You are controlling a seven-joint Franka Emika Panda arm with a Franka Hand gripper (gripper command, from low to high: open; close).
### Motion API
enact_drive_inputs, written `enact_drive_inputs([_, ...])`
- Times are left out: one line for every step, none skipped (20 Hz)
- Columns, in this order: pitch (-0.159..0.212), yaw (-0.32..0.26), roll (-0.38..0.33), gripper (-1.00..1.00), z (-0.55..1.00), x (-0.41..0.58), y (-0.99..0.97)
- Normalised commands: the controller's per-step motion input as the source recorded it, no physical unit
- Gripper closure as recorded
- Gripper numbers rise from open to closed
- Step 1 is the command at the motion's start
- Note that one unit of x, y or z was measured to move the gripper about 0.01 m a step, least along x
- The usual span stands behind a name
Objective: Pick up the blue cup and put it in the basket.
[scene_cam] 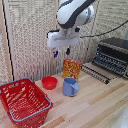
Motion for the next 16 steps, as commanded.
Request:
enact_drive_inputs([-0.194, -0.071, 0.014, -1.00, -0.12, -0.706, -0.44])
enact_drive_inputs([-0.050, -0.010, 0.074, -1.00, -0.25, -0.657, -0.86])
enact_drive_inputs([-0.050, -0.010, 0.074, -1.00, -0.25, -0.657, -0.86])
enact_drive_inputs([-0.042, -0.020, 0.071, -1.00, -0.24, -0.631, -0.78])
enact_drive_inputs([-0.033, -0.028, 0.062, -1.00, -0.23, -0.617, -0.71])
enact_drive_inputs([-0.017, -0.030, 0.059, -1.00, -0.22, -0.589, -0.68])
enact_drive_inputs([-0.009, -0.030, 0.049, -1.00, -0.20, -0.586, -0.65])
enact_drive_inputs([0.000, -0.028, 0.040, -1.00, -0.17, -0.566, -0.63])
enact_drive_inputs([0.000, -0.019, 0.025, -1.00, -0.17, -0.537, -0.56])
enact_drive_inputs([0.000, 0.000, 0.000, -1.00, -0.22, -0.420, -0.38])
enact_drive_inputs([0.000, 0.000, 0.000, -1.00, -0.30, -0.300, -0.24])
enact_drive_inputs([0.014, 0.000, -0.012, -1.00, -0.41, -0.120, -0.07])
enact_drive_inputs([0.026, 0.000, -0.038, -1.00, -0.47, -0.009, 0.00])
enact_drive_inputs([0.026, 0.000, -0.059, -1.00, -0.52, 0.000, 0.00])
enact_drive_inputs([0.034, 0.007, -0.070, -1.00, -0.55, 0.000, 0.00])
enact_drive_inputs([0.044, 0.009, -0.071, -1.00, -0.54, 0.000, 0.00])
